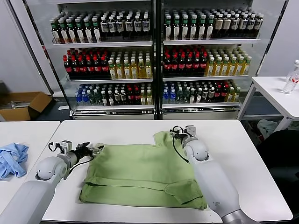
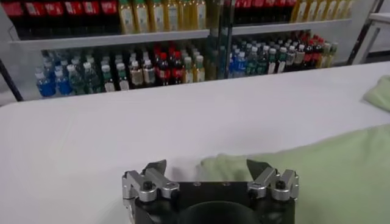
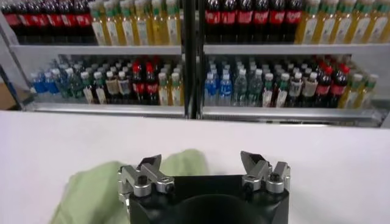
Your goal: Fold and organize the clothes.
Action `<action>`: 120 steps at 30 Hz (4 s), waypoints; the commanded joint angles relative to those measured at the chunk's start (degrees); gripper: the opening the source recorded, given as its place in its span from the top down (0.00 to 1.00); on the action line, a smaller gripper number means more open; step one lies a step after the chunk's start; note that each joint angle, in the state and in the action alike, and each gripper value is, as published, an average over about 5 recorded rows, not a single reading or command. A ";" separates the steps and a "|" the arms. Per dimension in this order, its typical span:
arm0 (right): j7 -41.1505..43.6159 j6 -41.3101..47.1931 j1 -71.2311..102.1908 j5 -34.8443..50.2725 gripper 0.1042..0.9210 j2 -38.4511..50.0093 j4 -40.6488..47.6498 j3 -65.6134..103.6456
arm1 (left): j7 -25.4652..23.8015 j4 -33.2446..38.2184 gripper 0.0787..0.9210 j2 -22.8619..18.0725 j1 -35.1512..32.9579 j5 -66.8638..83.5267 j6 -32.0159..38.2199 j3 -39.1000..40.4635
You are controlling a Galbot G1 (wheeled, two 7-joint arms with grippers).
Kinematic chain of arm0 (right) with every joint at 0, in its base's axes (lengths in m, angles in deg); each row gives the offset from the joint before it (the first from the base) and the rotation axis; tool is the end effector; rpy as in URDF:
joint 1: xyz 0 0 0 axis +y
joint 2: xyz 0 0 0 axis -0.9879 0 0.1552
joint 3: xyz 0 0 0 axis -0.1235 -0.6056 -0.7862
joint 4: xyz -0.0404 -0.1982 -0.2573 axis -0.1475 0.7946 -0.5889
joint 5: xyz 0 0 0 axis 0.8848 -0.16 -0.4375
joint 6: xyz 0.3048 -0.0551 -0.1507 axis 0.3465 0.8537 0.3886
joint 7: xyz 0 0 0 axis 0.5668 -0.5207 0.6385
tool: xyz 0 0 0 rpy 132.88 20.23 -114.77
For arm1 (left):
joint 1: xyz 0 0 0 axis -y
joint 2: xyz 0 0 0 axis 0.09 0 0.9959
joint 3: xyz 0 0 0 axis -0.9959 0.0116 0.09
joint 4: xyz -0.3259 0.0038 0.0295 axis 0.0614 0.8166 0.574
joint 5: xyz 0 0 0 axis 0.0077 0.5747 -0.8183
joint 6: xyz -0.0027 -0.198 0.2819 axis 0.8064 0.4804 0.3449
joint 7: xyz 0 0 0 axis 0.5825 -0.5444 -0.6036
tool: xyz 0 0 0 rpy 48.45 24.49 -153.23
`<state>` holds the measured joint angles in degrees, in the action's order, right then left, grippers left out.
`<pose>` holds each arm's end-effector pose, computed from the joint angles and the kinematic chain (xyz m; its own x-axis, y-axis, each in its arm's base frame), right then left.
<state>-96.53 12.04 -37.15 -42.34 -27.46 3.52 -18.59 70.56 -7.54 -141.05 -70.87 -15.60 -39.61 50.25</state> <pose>0.4842 0.0371 -0.2786 -0.8638 -0.1114 0.4913 -0.1192 0.9927 0.0156 0.4045 0.1780 -0.2769 -0.7923 0.2488 0.5571 0.2758 0.9605 -0.0368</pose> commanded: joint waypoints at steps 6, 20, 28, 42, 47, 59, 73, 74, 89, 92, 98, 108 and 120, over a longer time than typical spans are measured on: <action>1.27 -2.25 -1.68 -2.10 0.28 -3.61 6.47 0.97 | -2.55 -3.33 0.26 -0.35 0.37 -1.19 2.15 0.41; 1.68 -4.37 -0.54 -1.88 0.77 -1.91 1.74 0.97 | -1.60 -0.72 0.72 -1.30 -1.37 -2.55 4.27 0.69; -1.31 -1.71 8.87 5.57 1.00 5.08 -22.15 0.87 | 2.73 9.04 0.97 0.46 -6.16 3.68 5.98 -3.18; -4.62 2.94 39.56 6.08 1.00 16.39 -57.79 8.76 | 3.82 20.69 0.99 2.96 -21.45 7.65 7.30 -12.32; -6.14 3.25 44.65 4.59 1.00 17.89 -61.64 11.14 | 3.02 21.51 0.99 3.03 -24.46 7.61 7.69 -14.58; -5.09 3.27 55.17 4.06 1.00 18.40 -66.19 17.57 | -2.69 24.24 0.99 4.50 -29.59 4.81 4.91 -17.56; -4.79 2.68 65.85 -3.13 1.00 14.66 -67.83 16.42 | -9.31 27.28 0.99 4.47 -35.67 -5.44 -0.97 -21.51; -4.87 2.64 65.99 -3.77 1.00 14.44 -67.30 16.11 | -9.23 27.23 0.99 4.44 -35.54 -6.41 -1.03 -21.35; -5.61 2.19 65.17 -7.77 0.63 14.08 -70.26 17.05 | 13.24 34.76 0.65 0.60 -37.28 -1.06 5.98 -18.70; -5.74 2.20 65.04 -8.72 0.53 14.16 -69.94 17.03 | 20.43 39.17 0.55 -1.86 -41.29 -1.48 3.45 -16.88; -6.58 2.18 64.21 -9.39 0.31 14.10 -68.00 16.71 | 32.10 39.98 0.34 -5.84 -43.02 -1.61 1.82 -13.44; -6.91 1.56 62.49 -10.60 0.12 14.09 -65.88 16.27 | 35.35 37.76 0.20 -8.68 -39.83 5.71 -3.07 -13.40; -7.07 1.40 61.39 -10.79 0.12 14.37 -66.58 16.81 | 33.76 37.18 0.61 -9.70 -38.97 7.81 -4.04 -13.19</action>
<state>-103.32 13.55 24.66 -52.54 -13.08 -62.86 -1.85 101.46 29.86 -149.22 -110.12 -10.34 -41.74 36.36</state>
